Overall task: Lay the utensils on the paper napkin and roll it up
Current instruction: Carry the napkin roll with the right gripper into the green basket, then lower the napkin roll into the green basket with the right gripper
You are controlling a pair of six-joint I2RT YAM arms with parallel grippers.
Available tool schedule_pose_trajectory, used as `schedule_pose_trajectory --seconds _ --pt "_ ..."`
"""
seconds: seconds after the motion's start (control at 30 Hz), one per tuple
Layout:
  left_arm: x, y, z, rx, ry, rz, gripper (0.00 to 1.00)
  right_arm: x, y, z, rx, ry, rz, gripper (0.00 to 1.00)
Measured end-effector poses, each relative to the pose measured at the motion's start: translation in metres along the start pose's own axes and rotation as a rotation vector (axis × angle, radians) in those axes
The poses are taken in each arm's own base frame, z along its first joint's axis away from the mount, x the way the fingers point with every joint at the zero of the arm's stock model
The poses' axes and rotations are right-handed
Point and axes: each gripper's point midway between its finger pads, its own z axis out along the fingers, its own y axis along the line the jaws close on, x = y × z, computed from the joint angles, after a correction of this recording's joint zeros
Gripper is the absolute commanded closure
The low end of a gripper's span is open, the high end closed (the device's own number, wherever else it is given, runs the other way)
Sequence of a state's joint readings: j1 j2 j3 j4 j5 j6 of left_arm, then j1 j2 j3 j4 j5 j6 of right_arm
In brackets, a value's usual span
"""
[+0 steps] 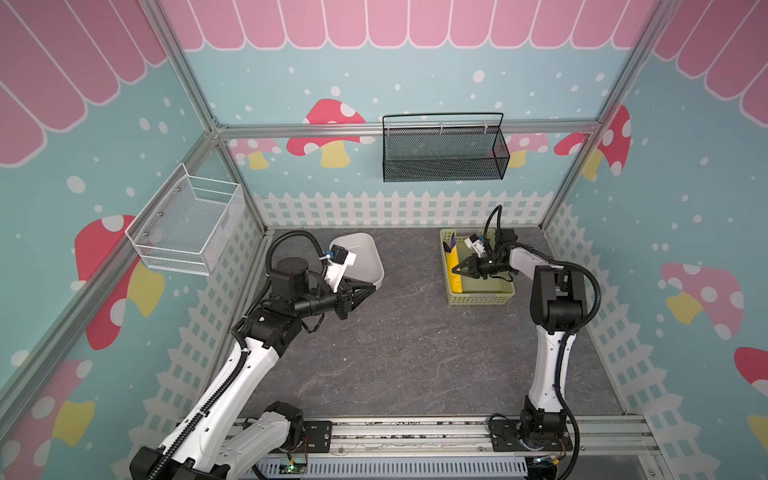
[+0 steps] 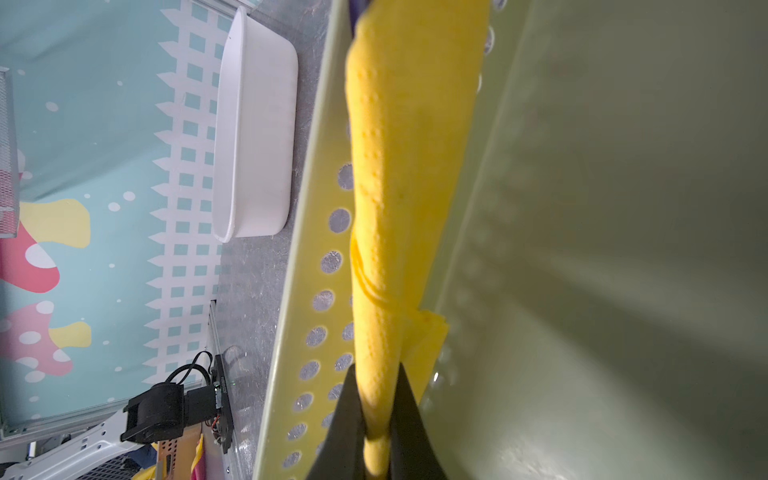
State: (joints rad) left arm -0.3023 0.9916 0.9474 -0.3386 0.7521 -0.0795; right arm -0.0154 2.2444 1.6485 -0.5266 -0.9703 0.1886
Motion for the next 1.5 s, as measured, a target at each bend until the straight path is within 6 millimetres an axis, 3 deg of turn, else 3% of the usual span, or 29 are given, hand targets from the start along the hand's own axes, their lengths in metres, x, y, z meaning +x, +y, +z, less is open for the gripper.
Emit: schedule_pose_trajectory --seconds 0.4,1.07,1.5 --pt "0.002 0.002 0.002 -0.001 0.007 -0.006 0.87 0.009 -0.034 0.003 -0.027 0.009 0.092 1.00" --pt "0.005 0.007 0.006 -0.006 0.023 -0.020 0.88 0.008 -0.061 -0.008 0.084 0.014 0.154 1.00" --pt "0.007 0.010 0.008 -0.012 0.030 -0.027 0.89 0.000 -0.072 -0.015 0.194 0.004 0.164 0.77"
